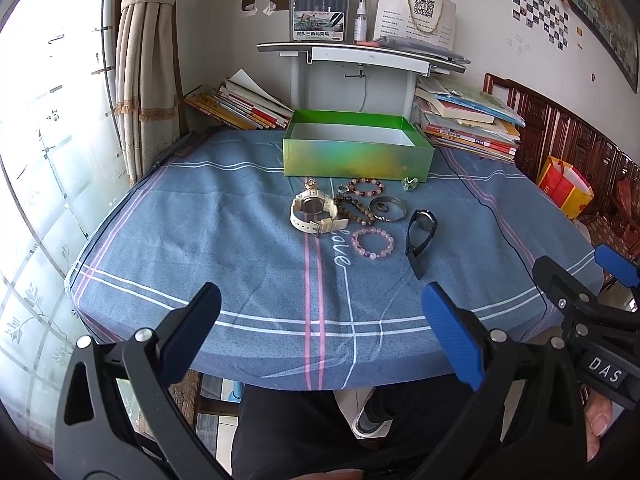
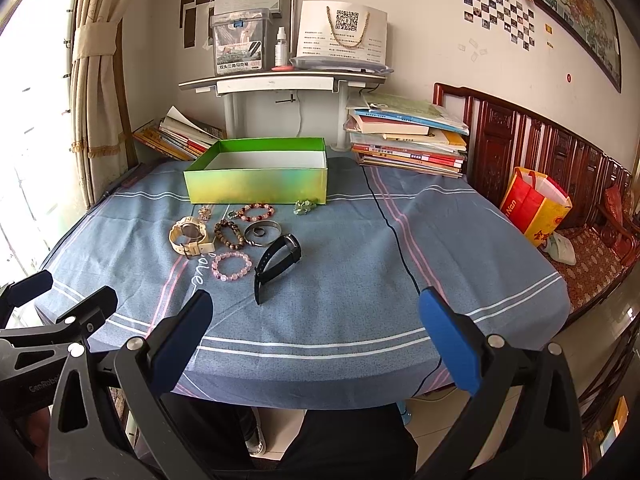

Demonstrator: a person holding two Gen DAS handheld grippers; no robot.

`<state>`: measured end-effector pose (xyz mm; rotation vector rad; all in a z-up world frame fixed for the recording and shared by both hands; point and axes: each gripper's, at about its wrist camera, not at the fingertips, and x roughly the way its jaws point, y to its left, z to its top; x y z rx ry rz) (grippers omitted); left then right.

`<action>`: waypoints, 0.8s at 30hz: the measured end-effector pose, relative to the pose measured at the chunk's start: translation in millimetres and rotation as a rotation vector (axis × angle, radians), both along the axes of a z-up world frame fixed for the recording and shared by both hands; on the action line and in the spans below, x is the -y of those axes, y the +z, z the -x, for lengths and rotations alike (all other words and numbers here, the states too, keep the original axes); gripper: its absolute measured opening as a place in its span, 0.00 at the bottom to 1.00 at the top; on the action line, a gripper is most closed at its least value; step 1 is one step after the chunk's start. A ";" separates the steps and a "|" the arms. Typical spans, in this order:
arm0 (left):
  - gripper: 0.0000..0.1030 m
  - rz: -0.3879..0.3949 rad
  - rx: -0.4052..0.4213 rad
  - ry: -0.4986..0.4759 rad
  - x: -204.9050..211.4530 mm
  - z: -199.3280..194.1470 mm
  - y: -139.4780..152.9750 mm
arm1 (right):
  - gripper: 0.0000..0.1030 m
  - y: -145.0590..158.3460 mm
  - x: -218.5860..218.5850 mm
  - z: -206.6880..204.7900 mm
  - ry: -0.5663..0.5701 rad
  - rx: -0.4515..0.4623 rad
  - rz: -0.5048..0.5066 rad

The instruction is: Organize jewelry

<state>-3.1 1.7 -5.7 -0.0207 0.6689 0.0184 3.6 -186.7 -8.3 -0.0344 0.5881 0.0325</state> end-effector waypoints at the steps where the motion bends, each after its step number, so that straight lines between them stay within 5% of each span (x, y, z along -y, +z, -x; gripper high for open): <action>1: 0.96 0.001 -0.001 0.000 -0.6 -0.3 -0.1 | 0.98 0.1 -0.5 0.1 0.000 0.000 0.000; 24: 0.96 -0.001 -0.014 -0.005 3.2 -1.5 -2.7 | 0.98 -1.2 -2.3 -0.8 0.001 -0.005 -0.007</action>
